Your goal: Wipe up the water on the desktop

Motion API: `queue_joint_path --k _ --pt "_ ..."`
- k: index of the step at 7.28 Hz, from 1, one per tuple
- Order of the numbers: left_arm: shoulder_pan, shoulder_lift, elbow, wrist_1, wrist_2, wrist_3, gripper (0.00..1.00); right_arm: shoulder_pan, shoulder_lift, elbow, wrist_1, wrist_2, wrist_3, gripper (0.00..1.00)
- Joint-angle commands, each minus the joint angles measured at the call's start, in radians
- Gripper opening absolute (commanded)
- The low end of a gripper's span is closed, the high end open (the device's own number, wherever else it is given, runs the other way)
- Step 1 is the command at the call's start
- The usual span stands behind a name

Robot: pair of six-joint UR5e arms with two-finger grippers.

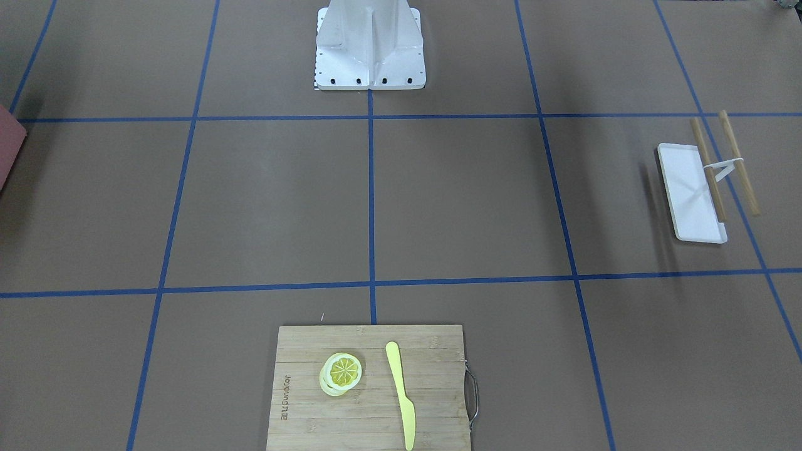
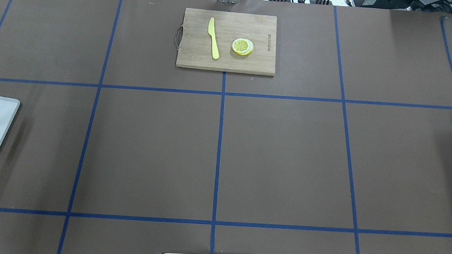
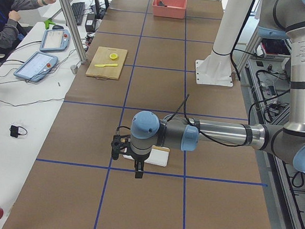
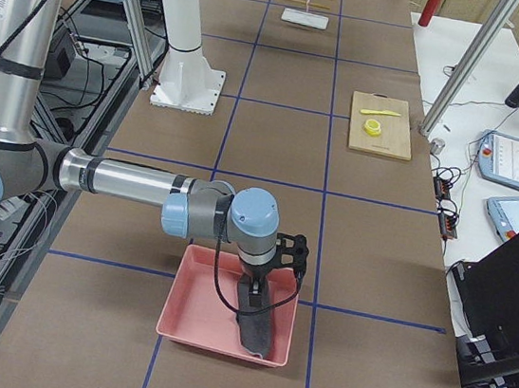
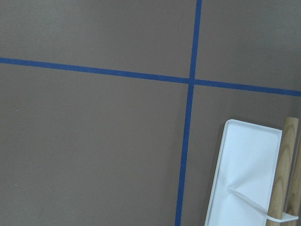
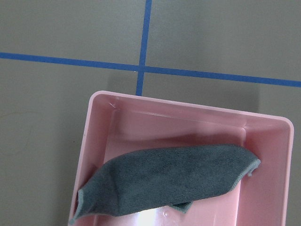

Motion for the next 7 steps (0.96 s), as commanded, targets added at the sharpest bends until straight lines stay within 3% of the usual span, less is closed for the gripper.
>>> queue_joint_path --k 1,7 --pt "0.0 0.0 0.001 0.0 0.0 0.001 0.99 0.002 -0.023 -0.003 -0.011 -0.002 -0.001 1.0" --pt "0.0 0.0 0.001 0.0 0.0 0.0 0.99 0.009 -0.037 0.029 0.003 -0.014 -0.003 1.0"
